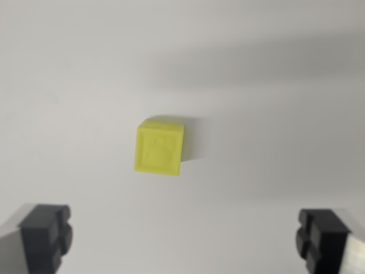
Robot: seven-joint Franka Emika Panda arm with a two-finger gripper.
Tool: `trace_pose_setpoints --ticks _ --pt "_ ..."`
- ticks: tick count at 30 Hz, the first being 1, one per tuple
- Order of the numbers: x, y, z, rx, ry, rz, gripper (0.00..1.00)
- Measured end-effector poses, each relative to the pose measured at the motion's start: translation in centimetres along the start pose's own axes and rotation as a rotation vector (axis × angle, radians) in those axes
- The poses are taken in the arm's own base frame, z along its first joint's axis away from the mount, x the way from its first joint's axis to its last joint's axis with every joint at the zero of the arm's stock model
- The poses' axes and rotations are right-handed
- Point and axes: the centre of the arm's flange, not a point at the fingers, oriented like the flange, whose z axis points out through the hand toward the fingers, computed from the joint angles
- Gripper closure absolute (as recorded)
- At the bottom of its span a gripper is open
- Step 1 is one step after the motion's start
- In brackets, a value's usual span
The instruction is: Pick yellow cube
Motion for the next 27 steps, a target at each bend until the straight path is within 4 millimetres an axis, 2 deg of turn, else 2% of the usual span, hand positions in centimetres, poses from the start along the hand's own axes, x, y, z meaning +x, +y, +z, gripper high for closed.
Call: trace_pose_setpoints --ticks 27 --pt "-1.7 0.2 6.6 -0.017 -0.012 0.038 0.00"
